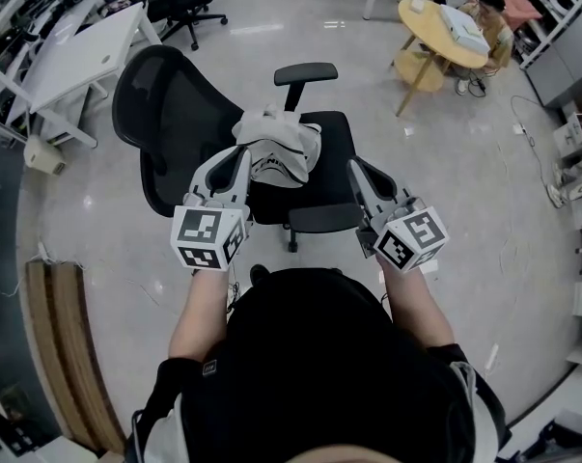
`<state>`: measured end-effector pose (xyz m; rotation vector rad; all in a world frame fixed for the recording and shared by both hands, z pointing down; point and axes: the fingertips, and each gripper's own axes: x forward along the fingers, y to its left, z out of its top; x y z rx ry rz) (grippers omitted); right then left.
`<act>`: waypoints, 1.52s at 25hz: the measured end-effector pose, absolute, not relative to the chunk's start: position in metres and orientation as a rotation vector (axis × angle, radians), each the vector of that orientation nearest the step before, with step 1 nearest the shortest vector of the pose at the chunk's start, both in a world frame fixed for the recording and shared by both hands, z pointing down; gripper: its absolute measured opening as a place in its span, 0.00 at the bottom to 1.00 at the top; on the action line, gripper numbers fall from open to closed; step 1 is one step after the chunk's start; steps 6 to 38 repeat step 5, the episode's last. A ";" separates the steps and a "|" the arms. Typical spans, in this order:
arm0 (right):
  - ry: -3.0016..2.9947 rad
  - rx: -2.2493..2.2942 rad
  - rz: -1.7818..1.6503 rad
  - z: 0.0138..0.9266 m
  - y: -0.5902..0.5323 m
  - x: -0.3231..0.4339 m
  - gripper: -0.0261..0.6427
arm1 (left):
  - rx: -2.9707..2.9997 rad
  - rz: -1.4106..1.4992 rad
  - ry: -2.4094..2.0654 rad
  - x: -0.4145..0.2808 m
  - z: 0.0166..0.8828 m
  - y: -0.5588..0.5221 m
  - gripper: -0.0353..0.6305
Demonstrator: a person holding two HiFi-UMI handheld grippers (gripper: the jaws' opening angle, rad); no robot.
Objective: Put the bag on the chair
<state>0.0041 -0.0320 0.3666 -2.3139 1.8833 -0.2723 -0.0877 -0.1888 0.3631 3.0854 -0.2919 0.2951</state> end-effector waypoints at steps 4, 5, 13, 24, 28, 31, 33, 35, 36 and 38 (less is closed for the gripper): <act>1.892 -2.307 -0.275 0.362 -0.032 0.000 0.08 | 3.078 0.306 -0.286 -0.090 0.362 -0.187 0.10; 1.894 -2.306 -0.275 0.361 -0.031 -0.001 0.08 | 3.077 0.310 -0.283 -0.091 0.362 -0.186 0.10; 1.894 -2.306 -0.275 0.361 -0.031 -0.001 0.08 | 3.077 0.310 -0.283 -0.091 0.362 -0.186 0.10; 1.894 -2.306 -0.275 0.361 -0.031 -0.001 0.08 | 3.077 0.310 -0.283 -0.091 0.362 -0.186 0.10; 1.894 -2.306 -0.275 0.361 -0.031 -0.001 0.08 | 3.077 0.310 -0.283 -0.091 0.362 -0.186 0.10; 1.894 -2.306 -0.275 0.361 -0.031 -0.001 0.08 | 3.077 0.310 -0.283 -0.091 0.362 -0.186 0.10; 1.894 -2.306 -0.275 0.361 -0.031 -0.001 0.08 | 3.077 0.310 -0.283 -0.091 0.362 -0.186 0.10; 1.894 -2.306 -0.275 0.361 -0.031 -0.001 0.08 | 3.077 0.310 -0.283 -0.091 0.362 -0.186 0.10; 1.894 -2.306 -0.275 0.361 -0.031 -0.001 0.08 | 3.077 0.310 -0.283 -0.091 0.362 -0.186 0.10; 1.894 -2.306 -0.275 0.361 -0.031 -0.001 0.08 | 3.077 0.310 -0.283 -0.091 0.362 -0.186 0.10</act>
